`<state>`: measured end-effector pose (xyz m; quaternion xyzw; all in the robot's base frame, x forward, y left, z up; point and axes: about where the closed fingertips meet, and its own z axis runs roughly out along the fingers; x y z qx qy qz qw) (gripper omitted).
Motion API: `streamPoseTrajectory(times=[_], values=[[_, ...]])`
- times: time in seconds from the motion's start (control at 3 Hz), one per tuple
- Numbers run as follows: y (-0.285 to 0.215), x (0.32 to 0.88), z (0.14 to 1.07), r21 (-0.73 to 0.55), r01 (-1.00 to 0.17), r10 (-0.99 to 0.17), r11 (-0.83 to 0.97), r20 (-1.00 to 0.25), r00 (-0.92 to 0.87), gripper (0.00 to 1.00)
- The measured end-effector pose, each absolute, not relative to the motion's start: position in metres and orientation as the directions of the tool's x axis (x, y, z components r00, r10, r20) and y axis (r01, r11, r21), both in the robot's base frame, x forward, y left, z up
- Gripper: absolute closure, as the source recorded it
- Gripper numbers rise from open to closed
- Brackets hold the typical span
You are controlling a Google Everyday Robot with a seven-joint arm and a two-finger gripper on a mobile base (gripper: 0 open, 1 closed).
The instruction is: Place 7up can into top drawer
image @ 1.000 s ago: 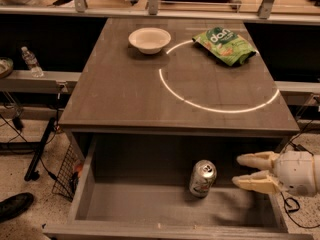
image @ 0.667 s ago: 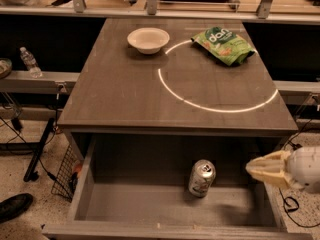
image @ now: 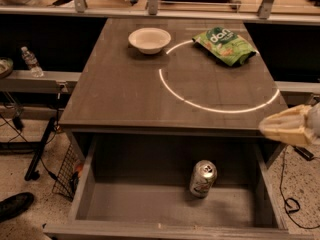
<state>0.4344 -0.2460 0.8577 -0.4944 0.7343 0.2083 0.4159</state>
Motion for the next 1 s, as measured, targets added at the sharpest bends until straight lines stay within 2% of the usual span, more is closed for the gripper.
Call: streamPoseTrajectory(times=[0.67, 1.0], values=[[-0.233, 0.449, 0.981, -0.250, -0.846, -0.520, 0.470, -0.853, -0.037, 1.00], [-0.231, 0.448, 0.995, -0.265, -0.839, -0.515, 0.475, -0.857, -0.021, 1.00]])
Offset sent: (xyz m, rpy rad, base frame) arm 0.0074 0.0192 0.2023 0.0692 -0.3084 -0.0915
